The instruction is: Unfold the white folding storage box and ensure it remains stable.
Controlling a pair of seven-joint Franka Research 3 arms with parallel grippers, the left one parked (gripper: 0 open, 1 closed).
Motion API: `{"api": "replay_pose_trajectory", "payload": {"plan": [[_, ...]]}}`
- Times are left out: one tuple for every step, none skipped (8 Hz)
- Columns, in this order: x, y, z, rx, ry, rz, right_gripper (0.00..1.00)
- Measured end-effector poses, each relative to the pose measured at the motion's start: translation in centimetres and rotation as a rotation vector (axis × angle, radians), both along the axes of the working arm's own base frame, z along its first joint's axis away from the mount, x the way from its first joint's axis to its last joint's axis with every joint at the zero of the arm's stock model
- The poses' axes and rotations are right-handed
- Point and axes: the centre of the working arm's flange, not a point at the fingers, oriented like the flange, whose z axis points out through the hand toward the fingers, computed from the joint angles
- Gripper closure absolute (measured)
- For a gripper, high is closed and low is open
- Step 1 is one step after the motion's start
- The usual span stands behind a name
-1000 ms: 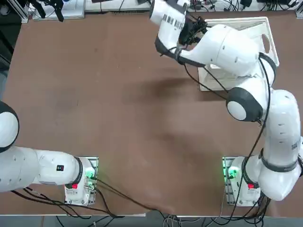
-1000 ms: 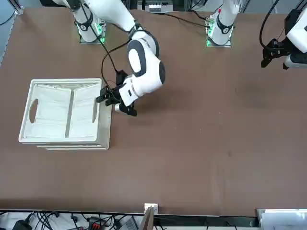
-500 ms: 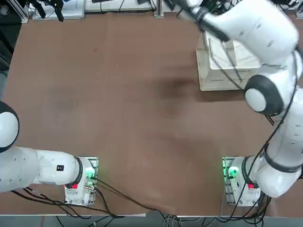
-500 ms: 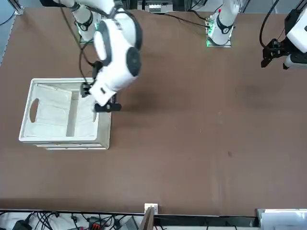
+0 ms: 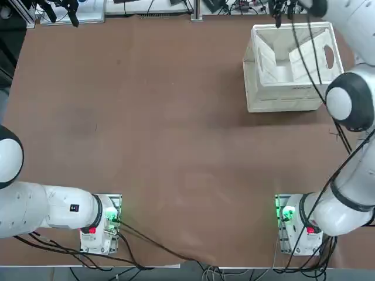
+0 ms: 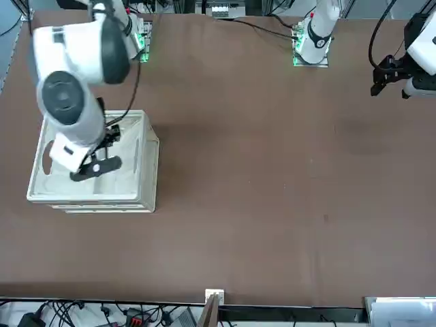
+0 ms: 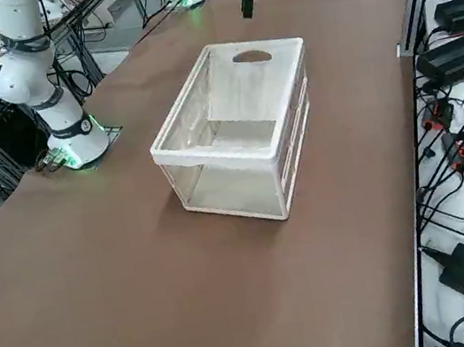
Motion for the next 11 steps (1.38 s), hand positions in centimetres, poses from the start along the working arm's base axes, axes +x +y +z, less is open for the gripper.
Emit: {"api": "replay_pose_trajectory", "payload": {"plan": [[0.6,-2.6,-0.7,0.091,-0.009,-0.013,0.45],[0.9,-4.7,-1.9,0.176,-0.033,-0.044,0.45],[0.8,-6.2,-3.6,0.230,-0.063,-0.071,0.48],[0.4,-6.9,-5.8,0.268,-0.080,-0.093,0.48],[0.1,-7.4,-8.3,0.314,-0.084,-0.127,0.50],[-0.1,-8.4,-10.6,0.358,-0.083,-0.172,0.51],[-0.4,-9.2,-12.3,0.382,-0.082,-0.206,0.53],[-0.7,-9.8,-13.7,0.398,-0.080,-0.233,0.55],[-1.0,-10.8,-14.8,0.419,-0.071,-0.271,0.61],[-1.3,-11.6,-15.4,0.434,-0.061,-0.298,0.82],[-1.5,-12.2,-15.9,0.438,-0.052,-0.314,0.93]]}}
